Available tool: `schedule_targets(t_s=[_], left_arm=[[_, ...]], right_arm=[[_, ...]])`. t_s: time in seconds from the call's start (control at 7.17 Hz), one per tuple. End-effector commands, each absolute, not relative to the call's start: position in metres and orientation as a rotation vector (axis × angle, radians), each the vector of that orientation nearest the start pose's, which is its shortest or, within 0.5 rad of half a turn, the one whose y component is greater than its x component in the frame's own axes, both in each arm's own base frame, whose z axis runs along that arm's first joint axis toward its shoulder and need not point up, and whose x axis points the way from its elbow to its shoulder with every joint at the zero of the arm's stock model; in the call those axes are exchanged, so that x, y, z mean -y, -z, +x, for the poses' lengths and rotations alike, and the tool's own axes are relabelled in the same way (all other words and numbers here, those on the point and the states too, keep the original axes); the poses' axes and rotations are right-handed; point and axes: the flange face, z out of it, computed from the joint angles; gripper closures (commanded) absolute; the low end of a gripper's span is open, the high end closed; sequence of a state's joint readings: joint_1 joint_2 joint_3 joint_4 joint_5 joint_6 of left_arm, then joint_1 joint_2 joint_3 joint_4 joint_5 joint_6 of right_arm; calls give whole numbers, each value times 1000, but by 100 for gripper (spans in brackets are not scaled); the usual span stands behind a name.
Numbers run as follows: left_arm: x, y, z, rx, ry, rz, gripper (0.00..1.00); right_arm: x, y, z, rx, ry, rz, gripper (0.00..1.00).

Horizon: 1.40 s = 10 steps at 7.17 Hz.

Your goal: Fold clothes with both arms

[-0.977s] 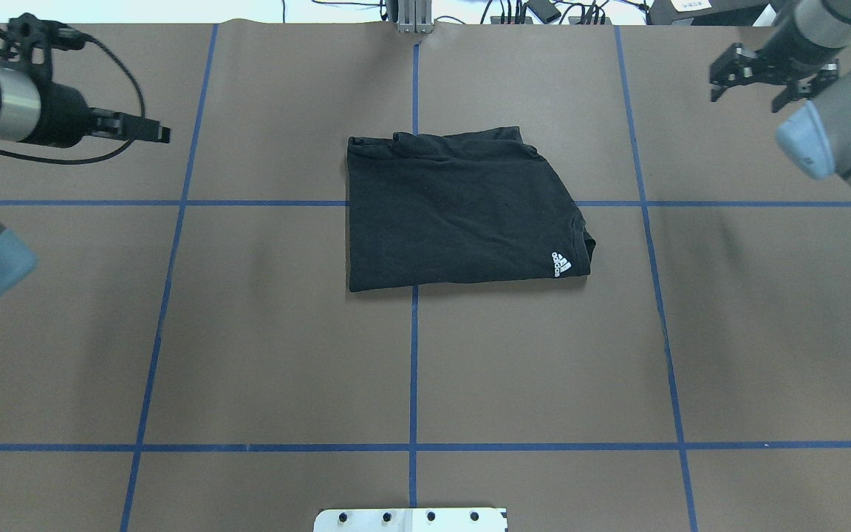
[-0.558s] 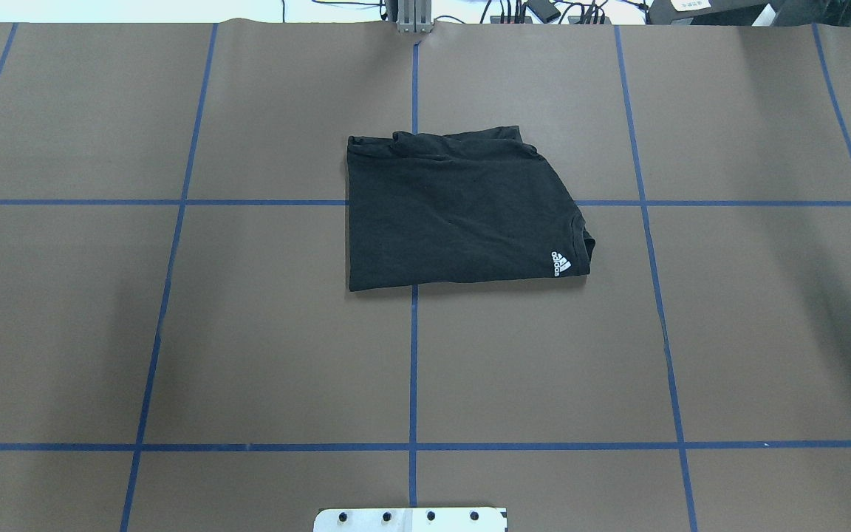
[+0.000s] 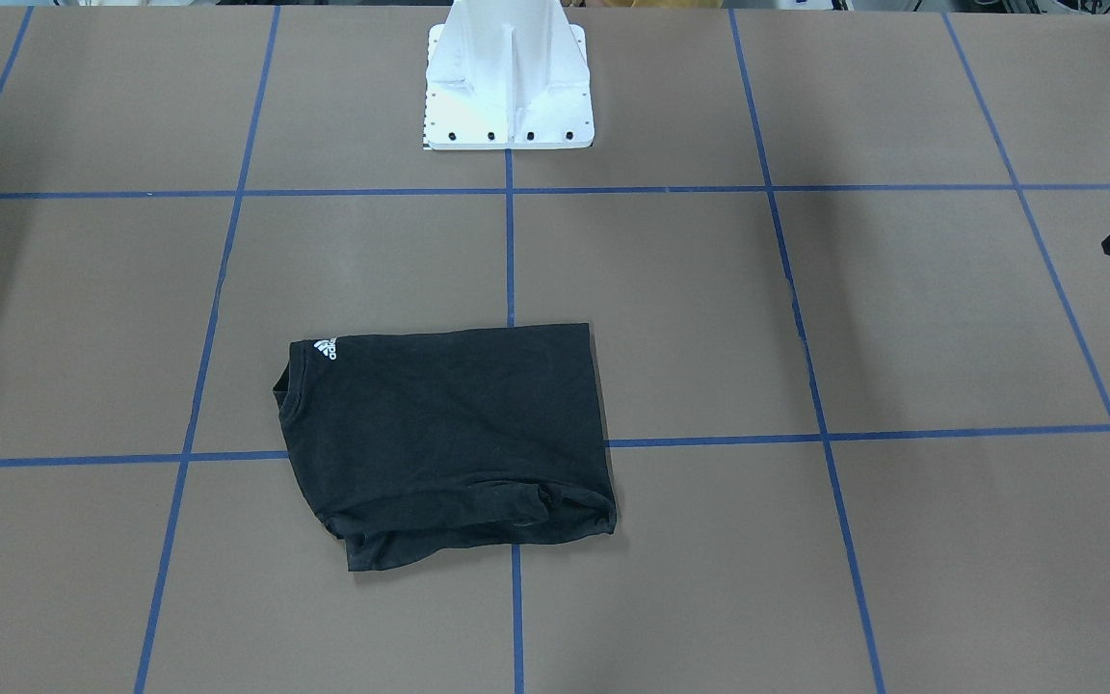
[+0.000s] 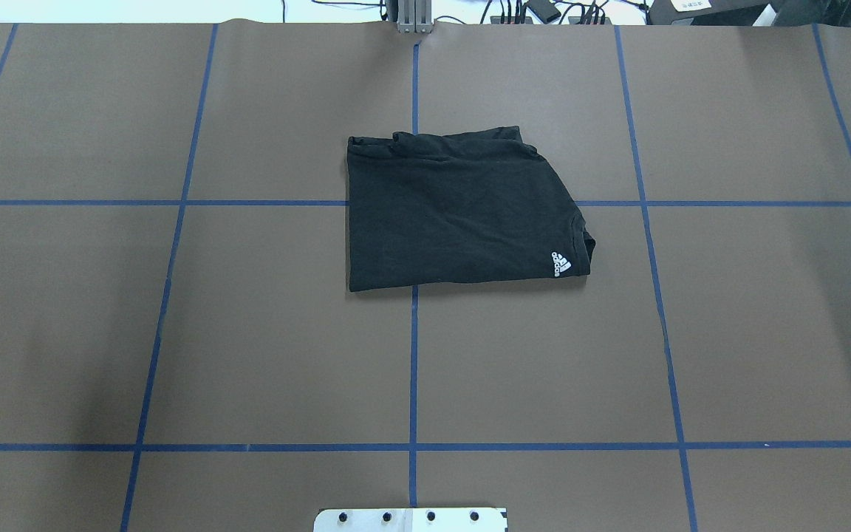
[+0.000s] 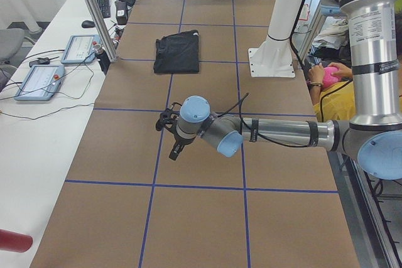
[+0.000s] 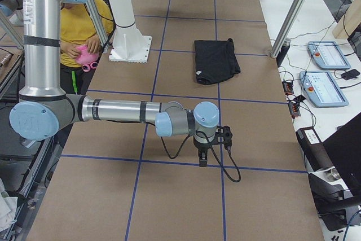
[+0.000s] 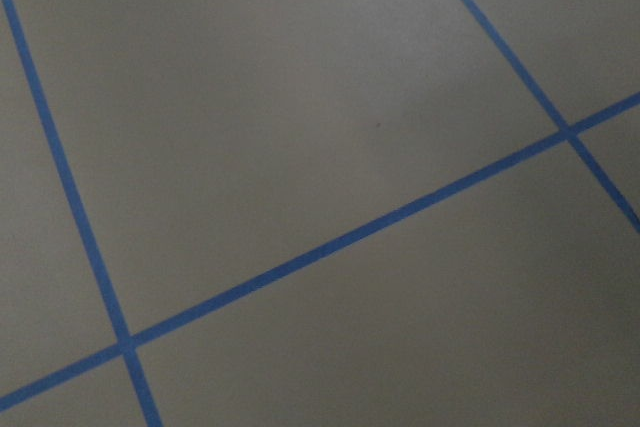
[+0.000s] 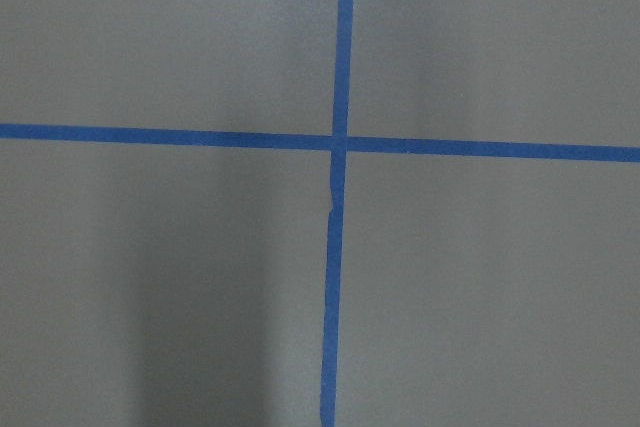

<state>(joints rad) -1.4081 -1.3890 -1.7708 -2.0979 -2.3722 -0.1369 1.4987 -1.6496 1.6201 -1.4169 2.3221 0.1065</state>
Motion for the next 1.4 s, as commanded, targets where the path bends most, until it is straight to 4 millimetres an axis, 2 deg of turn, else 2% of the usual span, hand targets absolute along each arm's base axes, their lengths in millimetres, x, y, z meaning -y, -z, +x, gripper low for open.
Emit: schedule_targets(t_s=[0.0, 0.14, 0.28, 0.42, 0.56, 0.7, 1.26], left_arm=[[432, -575, -6, -840, -211, 380, 0], [416, -590, -9, -834, -198, 354, 0], [415, -593, -11, -830, -210, 360, 0], [415, -592, -11, -818, -270, 384, 0], [416, -604, -14, -814, -259, 367, 0], [416, -615, -24, -810, -223, 345, 0], [422, -610, -30, -817, -181, 300, 0]], right_arm=[[443, -669, 36, 756, 50, 37, 0], [425, -679, 44, 754, 69, 35, 0], [419, -667, 45, 754, 72, 43, 0], [424, -640, 36, 753, 83, 9, 0], [419, -621, 33, 741, 83, -19, 0], [415, -619, 34, 739, 83, -20, 0], [422, -613, 33, 734, 92, -2, 0]])
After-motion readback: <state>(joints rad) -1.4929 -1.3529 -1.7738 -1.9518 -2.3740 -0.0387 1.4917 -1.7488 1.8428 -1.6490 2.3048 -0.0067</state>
